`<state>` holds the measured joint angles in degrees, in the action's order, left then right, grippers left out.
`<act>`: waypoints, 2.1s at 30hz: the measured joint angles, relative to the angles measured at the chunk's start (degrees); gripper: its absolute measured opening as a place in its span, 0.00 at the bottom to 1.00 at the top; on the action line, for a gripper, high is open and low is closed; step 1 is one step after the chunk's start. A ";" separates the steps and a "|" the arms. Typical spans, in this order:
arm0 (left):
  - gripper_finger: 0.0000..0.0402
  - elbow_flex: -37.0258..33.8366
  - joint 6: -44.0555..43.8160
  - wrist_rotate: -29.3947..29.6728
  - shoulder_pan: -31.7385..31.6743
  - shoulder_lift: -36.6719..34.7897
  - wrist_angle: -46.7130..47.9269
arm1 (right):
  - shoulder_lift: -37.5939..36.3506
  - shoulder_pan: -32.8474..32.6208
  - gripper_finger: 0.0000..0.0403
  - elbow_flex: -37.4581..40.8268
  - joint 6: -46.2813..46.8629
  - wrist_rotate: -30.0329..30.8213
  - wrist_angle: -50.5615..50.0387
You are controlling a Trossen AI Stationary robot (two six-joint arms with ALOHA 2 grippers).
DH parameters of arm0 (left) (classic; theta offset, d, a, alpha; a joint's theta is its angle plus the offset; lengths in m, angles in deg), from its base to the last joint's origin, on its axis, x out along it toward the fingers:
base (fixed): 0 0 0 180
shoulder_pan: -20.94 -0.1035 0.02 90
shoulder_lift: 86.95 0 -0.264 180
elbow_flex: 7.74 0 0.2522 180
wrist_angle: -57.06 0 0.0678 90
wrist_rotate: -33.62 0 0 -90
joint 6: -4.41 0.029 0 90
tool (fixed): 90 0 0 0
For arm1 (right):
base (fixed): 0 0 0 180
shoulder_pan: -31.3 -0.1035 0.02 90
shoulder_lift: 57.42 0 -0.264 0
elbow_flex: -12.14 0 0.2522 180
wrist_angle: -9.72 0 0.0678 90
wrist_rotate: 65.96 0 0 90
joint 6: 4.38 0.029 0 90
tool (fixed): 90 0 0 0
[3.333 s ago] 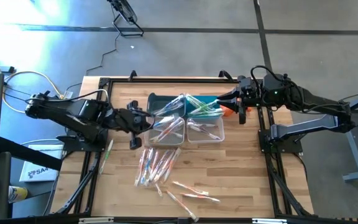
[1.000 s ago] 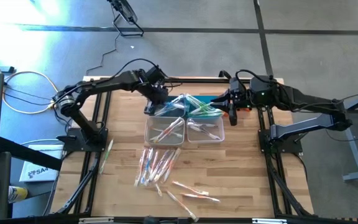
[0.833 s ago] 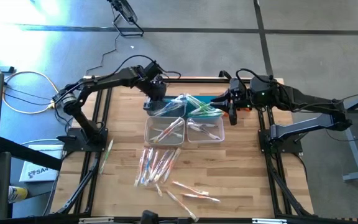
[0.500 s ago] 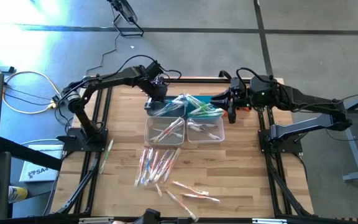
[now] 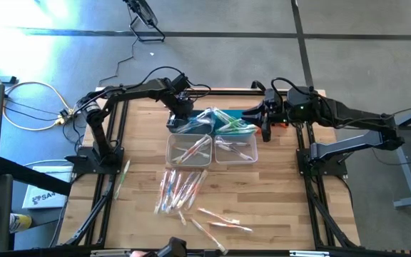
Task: Pick & Place Toothbrushes
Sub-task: Put the blue toothbrush into the dark blue bin, then put the orange toothbrush into the gray bin
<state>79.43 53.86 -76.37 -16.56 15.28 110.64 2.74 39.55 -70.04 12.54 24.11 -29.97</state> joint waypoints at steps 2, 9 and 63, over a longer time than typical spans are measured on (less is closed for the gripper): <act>0.01 0.00 0.00 0.01 0.00 0.00 -0.11 | 0.00 0.00 0.20 0.01 -0.02 -0.04 0.00; 0.17 0.00 0.02 0.04 0.02 0.00 -1.60 | 0.00 0.00 0.20 0.00 -0.02 -0.02 0.00; 0.01 0.04 -37.68 6.44 8.20 -18.36 7.58 | 0.02 0.00 0.20 0.00 -0.53 -2.51 -0.98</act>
<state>79.47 16.18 -69.93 -8.36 -3.08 118.22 2.76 39.55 -70.04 12.02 21.60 -30.95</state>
